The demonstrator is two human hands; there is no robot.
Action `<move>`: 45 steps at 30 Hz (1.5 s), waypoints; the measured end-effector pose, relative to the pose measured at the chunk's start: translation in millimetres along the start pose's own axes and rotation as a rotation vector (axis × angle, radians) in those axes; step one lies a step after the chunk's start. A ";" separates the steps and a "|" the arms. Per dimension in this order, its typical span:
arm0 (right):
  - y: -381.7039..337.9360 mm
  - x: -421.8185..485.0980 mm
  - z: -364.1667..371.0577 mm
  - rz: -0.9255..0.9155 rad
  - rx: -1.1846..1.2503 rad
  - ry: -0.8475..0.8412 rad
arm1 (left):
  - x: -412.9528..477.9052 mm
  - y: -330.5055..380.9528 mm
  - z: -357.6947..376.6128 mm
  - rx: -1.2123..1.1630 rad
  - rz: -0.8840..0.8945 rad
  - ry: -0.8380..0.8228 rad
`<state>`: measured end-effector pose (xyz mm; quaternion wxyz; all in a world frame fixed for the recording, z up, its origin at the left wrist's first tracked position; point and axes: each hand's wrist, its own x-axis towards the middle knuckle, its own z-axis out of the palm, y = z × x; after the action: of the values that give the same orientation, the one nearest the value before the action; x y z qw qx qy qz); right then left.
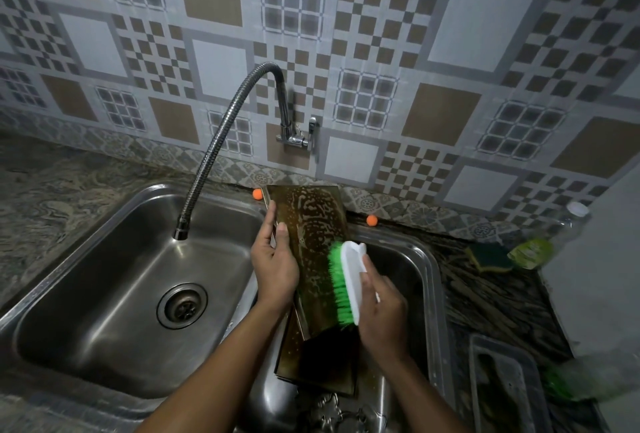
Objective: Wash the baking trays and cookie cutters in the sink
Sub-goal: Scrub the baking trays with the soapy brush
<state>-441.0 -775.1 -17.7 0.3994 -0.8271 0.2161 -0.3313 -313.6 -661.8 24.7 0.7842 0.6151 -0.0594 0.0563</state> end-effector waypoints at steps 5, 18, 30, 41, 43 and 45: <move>8.1 26.2 -9.3 0.071 -0.022 0.033 | -3.2 1.5 -0.4 0.001 0.009 -0.018; -1.4 -28.2 -7.5 0.002 0.043 -0.067 | 6.9 -5.3 -1.0 0.037 -0.036 0.031; -11.0 34.1 -7.0 0.214 0.146 -0.191 | -2.3 -9.1 -2.2 0.188 -0.012 -0.118; -45.2 4.9 0.7 0.121 -0.115 -0.138 | -6.1 15.2 21.0 0.183 -0.170 -0.502; -45.6 3.2 -6.0 0.142 -0.119 -0.060 | -8.1 20.8 17.2 0.206 -0.107 -0.566; -44.4 3.0 -16.7 0.159 -0.092 -0.016 | -9.6 19.7 7.3 0.310 -0.051 -0.552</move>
<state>-446.9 -759.6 26.8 0.3875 -0.8275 0.2929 -0.2818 -326.4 -664.3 43.8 0.6367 0.7205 -0.2454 -0.1240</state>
